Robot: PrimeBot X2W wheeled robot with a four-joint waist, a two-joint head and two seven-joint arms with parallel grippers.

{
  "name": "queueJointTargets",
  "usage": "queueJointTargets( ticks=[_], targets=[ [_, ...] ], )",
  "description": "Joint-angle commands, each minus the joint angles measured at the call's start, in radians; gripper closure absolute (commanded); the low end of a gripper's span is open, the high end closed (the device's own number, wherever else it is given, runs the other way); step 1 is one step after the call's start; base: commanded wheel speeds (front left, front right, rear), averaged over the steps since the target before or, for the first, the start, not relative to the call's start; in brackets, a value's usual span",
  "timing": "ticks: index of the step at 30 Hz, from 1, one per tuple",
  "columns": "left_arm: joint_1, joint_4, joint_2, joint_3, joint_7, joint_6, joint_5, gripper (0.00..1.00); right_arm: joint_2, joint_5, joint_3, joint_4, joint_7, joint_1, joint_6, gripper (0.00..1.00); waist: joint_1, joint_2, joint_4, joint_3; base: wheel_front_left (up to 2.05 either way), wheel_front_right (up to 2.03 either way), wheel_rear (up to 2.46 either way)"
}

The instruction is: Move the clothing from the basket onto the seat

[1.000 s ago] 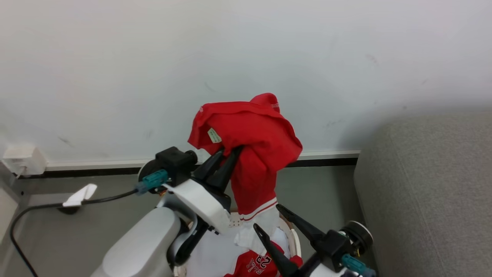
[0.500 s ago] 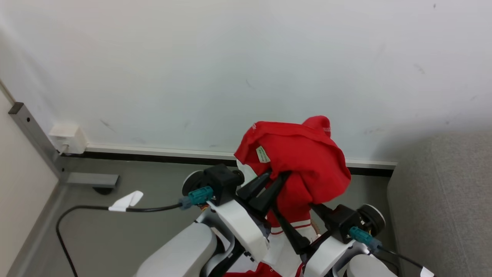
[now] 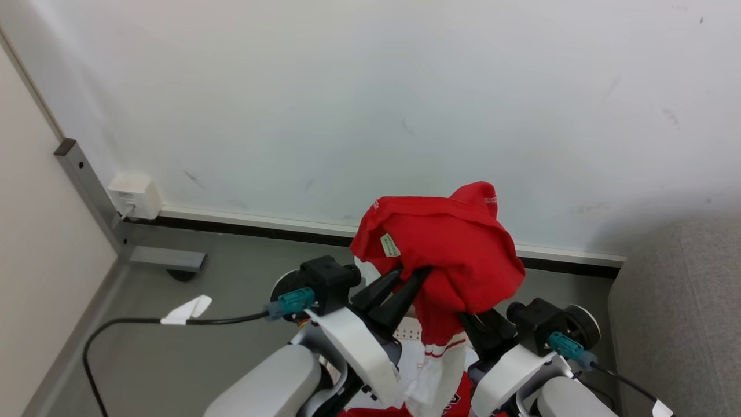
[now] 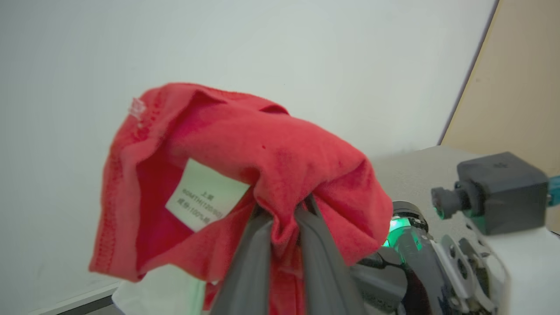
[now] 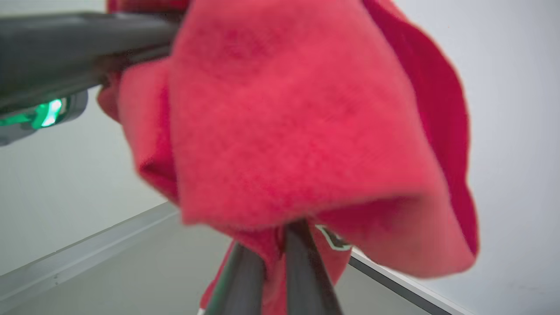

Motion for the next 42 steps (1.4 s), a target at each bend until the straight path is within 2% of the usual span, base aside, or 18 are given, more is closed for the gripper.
queueJointTargets(
  ticks=[1,6,8,9,10,16,24,25,34,42],
  targets=[
    [0.018,0.017,0.016,0.013,-0.001,0.006,-0.012,1.00,-0.002,0.014,-0.012,-0.020,0.001,0.023,-0.002,1.00,-0.0001,0.0000,-0.004,0.001,0.00,0.00,0.00],
    [0.041,0.044,0.015,0.012,-0.009,-0.001,-0.039,1.00,-0.002,0.012,-0.045,-0.087,0.000,0.061,-0.002,1.00,-0.0001,0.0000,-0.024,0.007,0.00,0.00,0.00],
    [0.048,0.043,0.017,0.006,-0.011,-0.006,-0.041,0.55,-0.002,0.002,-0.067,-0.113,0.000,0.078,-0.002,1.00,-0.0001,0.0000,-0.036,0.009,0.00,0.00,0.00],
    [0.053,0.041,0.020,0.003,-0.013,-0.006,-0.041,0.07,-0.002,-0.006,-0.081,-0.124,0.000,0.085,-0.002,1.00,-0.0001,0.0000,-0.042,0.010,0.00,0.00,0.00],
    [0.058,0.036,0.021,0.003,-0.017,-0.006,-0.041,0.00,-0.002,-0.015,-0.097,-0.134,0.000,0.091,-0.002,1.00,-0.0001,0.0000,-0.049,0.011,0.00,0.00,0.00],
    [0.074,-0.002,0.036,-0.006,-0.034,-0.001,-0.019,0.00,-0.002,-0.075,-0.188,-0.182,0.000,0.116,-0.002,1.00,-0.0001,0.0000,-0.108,0.021,0.00,0.00,0.00],
    [0.093,-0.053,0.067,-0.008,-0.055,0.003,0.018,0.00,-0.019,-0.131,-0.278,-0.264,0.000,0.136,-0.002,1.00,-0.0001,0.0000,-0.237,0.032,0.00,0.00,0.00],
    [0.093,-0.053,0.067,-0.008,-0.055,0.003,0.018,0.00,-0.019,-0.131,-0.278,-0.264,0.000,0.136,-0.002,1.00,-0.0001,0.0000,-0.237,0.032,0.00,0.00,0.00],
    [0.112,-0.052,0.093,0.010,-0.071,-0.005,0.074,0.00,-0.049,-0.104,-0.329,-0.384,0.000,0.181,-0.002,1.00,-0.0001,0.0000,-0.414,0.044,0.00,0.00,0.00],
    [0.155,-0.089,0.105,0.102,-0.070,-0.017,0.138,0.00,-0.065,-0.092,-0.379,-0.468,0.000,0.240,-0.002,1.00,-0.0001,0.0000,-0.565,0.065,0.00,0.00,0.00]
  ],
)
